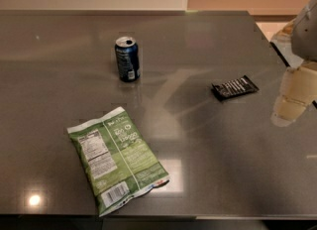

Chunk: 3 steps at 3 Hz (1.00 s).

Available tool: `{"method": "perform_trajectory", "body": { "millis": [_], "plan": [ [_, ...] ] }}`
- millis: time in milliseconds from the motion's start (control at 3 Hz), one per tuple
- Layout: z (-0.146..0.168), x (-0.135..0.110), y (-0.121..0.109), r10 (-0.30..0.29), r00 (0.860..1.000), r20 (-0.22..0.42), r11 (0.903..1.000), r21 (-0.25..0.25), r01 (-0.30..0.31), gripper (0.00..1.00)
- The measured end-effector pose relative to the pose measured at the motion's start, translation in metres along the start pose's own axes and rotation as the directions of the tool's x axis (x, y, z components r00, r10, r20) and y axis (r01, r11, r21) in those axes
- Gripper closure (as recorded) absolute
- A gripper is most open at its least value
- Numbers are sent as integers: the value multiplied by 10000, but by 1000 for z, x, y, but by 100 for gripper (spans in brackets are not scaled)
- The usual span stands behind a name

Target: Pick rxbar chocolate

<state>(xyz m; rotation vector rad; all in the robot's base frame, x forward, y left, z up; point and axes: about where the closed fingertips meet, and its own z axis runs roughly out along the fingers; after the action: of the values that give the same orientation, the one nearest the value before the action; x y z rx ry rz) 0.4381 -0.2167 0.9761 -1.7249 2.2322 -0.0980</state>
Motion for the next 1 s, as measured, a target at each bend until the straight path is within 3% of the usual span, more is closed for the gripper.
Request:
{"method": "perform_trajectory", "body": {
  "millis": [667,1000],
  "plan": [
    [1,-2,-11,-201,9994,276,9996,-209,207,0],
    [15,-6,-35,-478,9969,622,9976,-465,508,0]
  ]
}}
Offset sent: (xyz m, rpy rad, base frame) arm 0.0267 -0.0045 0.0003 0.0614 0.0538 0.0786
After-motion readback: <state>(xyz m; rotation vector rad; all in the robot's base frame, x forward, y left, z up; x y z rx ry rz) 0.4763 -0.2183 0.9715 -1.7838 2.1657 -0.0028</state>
